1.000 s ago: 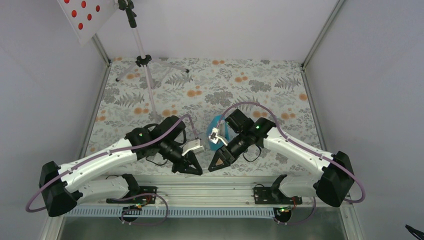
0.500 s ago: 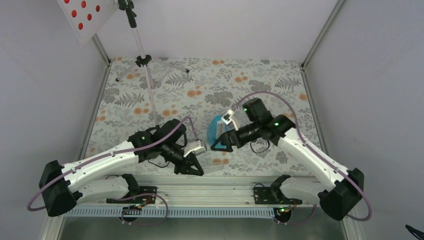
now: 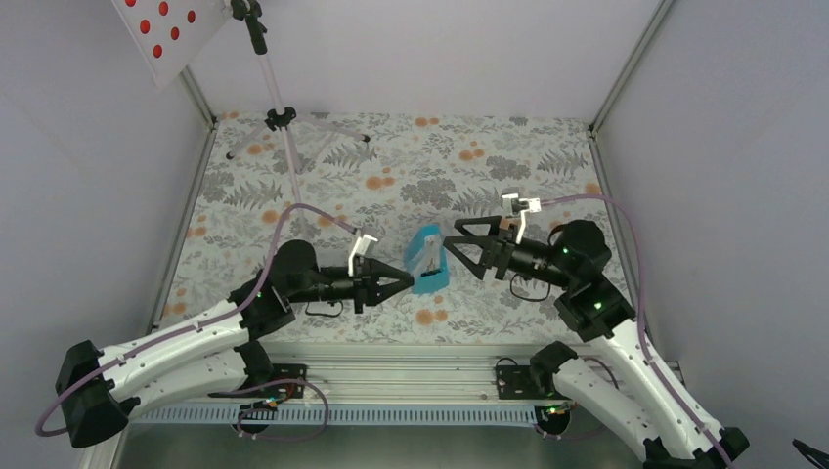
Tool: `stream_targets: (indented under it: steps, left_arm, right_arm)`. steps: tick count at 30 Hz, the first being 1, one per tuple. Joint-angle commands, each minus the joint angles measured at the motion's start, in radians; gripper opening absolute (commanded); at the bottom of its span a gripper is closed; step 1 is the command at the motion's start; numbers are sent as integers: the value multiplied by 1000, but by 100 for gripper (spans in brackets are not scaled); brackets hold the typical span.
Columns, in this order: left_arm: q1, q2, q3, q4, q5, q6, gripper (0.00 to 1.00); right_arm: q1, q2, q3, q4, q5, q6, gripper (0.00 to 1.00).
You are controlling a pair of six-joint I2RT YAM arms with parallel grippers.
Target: Pack up the instrument practice props
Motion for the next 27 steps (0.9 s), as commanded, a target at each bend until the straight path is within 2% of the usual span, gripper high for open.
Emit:
stream_targets:
  steps: [1,5,8,16,17,27]
  left_arm:
    - [-3,6,-17,405,-74,-222,2]
    - [-3,32,-3,506,-52,-268,2]
    - [-5,39,24,504,-43,-260,2]
    - [-6,64,65,479,-30,-235,2]
    - [-6,66,66,481,-26,-233,2]
    - [-17,56,73,462,-18,-217,2]
  right_arm:
    - [0,-19,-49,339,7,137,100]
    - [29,24,-9,317,-22,100,100]
    - [57,30,-6,295,5,93,100]
    - [165,67,-18,352,85,118,91]
    - [179,77,-14,360,90,117,87]
    - [269,140,29,352,194,83,69]
